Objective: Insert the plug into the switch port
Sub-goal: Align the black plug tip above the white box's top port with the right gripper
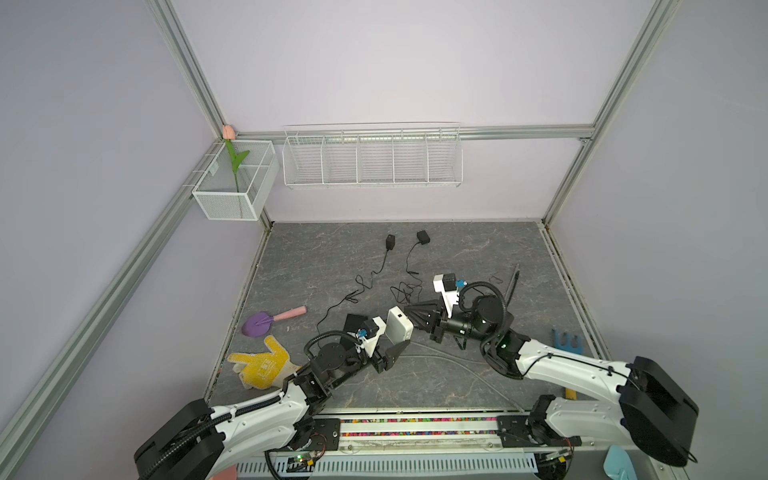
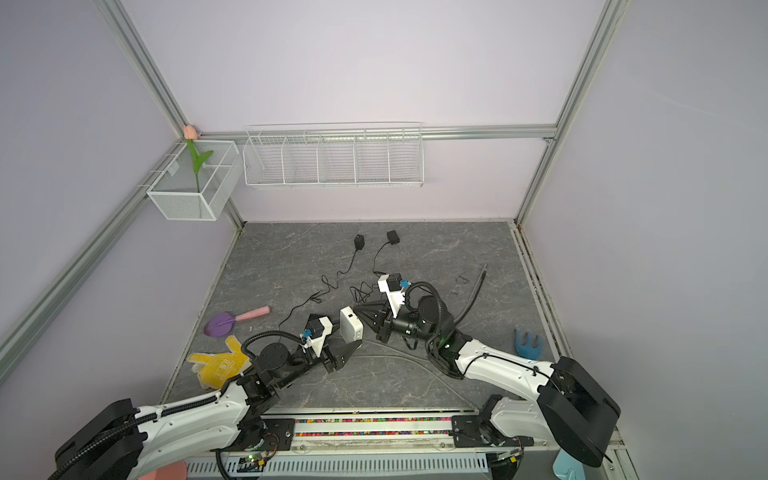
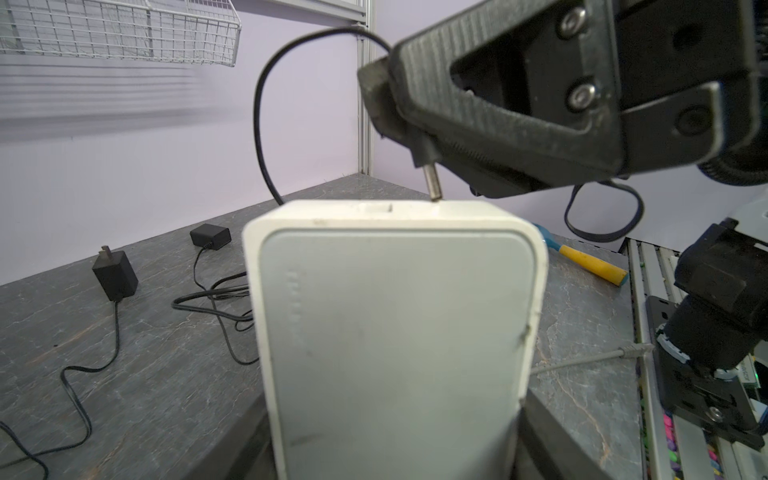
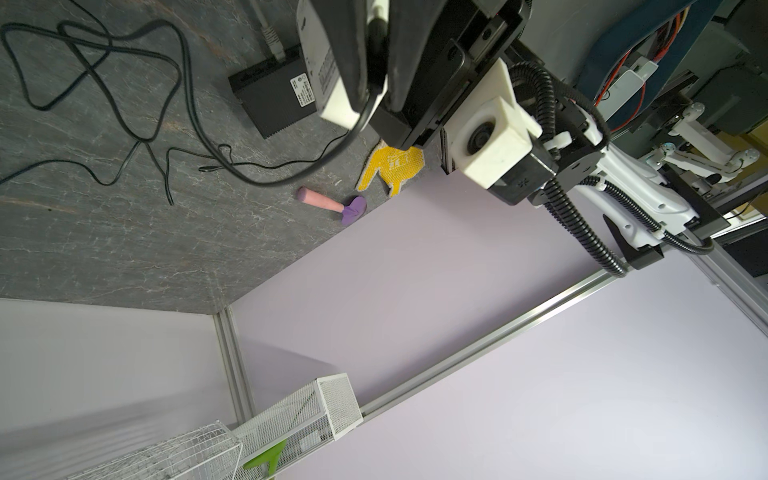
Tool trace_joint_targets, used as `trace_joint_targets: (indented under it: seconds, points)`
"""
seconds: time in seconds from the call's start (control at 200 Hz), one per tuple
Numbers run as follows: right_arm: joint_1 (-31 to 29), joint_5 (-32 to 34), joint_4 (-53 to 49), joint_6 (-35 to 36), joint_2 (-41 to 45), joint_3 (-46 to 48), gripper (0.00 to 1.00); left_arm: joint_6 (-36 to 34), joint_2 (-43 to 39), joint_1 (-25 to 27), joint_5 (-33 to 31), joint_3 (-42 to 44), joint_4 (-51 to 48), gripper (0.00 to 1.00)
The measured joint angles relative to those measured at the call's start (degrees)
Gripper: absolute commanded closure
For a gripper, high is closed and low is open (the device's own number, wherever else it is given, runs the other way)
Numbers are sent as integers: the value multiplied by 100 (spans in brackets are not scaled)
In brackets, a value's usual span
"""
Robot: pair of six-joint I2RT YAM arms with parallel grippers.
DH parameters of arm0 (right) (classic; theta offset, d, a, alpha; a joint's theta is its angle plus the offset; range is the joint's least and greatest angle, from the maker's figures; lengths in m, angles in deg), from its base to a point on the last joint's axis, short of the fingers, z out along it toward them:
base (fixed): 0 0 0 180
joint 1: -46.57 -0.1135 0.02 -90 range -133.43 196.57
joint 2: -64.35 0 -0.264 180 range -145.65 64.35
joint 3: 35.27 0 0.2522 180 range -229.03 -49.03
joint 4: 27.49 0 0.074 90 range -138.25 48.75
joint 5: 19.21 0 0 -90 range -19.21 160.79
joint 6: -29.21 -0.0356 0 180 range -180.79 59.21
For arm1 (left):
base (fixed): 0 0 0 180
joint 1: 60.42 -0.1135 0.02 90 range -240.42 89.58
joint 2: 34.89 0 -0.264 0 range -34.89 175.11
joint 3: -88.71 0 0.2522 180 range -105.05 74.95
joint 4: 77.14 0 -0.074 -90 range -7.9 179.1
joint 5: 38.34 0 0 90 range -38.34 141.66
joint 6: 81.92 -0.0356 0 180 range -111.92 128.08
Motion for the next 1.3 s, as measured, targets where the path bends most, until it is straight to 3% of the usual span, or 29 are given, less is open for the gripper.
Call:
trace_joint_targets:
  seconds: [1.3]
  points:
    - [-367, 243, 291, 195, -483, -282, 93, 4, -669, 70, -42, 61, -645, 100]
